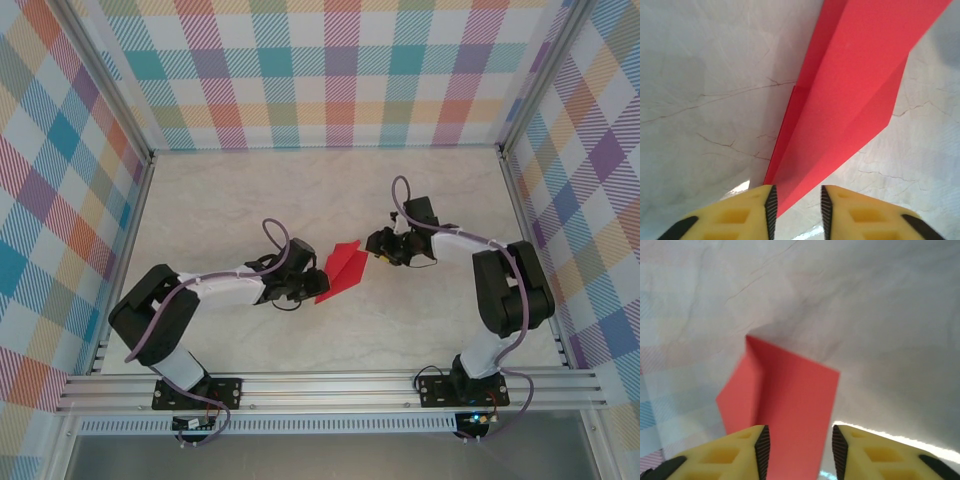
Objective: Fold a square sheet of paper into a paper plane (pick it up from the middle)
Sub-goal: Fourth fold the wing at the center of the table.
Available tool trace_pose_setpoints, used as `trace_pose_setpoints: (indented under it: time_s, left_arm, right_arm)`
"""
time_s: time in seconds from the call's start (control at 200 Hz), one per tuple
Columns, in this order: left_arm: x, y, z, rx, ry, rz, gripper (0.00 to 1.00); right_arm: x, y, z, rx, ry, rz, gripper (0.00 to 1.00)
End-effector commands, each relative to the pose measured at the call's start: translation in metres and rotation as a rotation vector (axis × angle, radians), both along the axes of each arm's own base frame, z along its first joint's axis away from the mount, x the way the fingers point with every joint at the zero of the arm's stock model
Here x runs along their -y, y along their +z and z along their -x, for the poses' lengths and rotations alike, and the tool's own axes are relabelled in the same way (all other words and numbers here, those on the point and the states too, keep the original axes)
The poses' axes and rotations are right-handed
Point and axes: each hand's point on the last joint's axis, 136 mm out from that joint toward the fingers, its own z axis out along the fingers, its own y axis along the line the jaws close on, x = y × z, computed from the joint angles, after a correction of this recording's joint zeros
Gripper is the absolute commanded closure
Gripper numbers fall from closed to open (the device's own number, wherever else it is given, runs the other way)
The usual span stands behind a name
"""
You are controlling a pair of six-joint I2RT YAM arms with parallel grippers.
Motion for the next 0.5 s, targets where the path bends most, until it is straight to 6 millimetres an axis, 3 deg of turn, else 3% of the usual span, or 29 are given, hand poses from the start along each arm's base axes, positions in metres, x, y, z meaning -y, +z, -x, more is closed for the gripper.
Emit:
trace_pose_setpoints:
  time_s: [0.0,0.22,0.495]
  left_arm:
    - [-0.011,0.007,-0.007,0.028,0.035,-0.047,0.6]
    - [-0.012,-0.002,-0.011,0.017,0.052,-0.057,0.54]
    - [-0.02,-0.008,-0.014,0.0,0.085,-0.057,0.53]
  right_arm:
    - [-0.02,0.009,0.013,-0.011,0.033,-0.058,0.54]
    - [-0.045,0.0,0.024,-0.051,0.056,-0.056,0.47]
    - [-0.067,-0.01,0.027,-0.086,0.092,-0.088,0.53]
